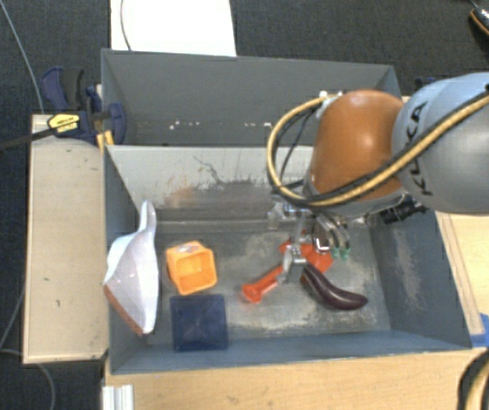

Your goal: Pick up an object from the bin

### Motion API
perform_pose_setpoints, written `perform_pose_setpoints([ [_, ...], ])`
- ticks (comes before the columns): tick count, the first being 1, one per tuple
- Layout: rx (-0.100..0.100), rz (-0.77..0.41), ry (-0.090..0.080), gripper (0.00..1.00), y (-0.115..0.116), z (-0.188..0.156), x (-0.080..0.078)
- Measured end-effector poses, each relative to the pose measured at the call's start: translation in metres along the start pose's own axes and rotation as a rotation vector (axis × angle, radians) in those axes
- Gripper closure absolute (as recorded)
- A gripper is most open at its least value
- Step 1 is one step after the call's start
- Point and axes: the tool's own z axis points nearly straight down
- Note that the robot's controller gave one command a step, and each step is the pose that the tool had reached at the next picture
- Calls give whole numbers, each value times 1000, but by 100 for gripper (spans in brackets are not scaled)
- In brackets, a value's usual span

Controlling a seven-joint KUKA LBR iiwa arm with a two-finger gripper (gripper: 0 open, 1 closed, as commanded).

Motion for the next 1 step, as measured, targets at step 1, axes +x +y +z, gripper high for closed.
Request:
perform_pose_setpoints([
  [1, 0, 3, -8, 0, 0, -5, -2],
])
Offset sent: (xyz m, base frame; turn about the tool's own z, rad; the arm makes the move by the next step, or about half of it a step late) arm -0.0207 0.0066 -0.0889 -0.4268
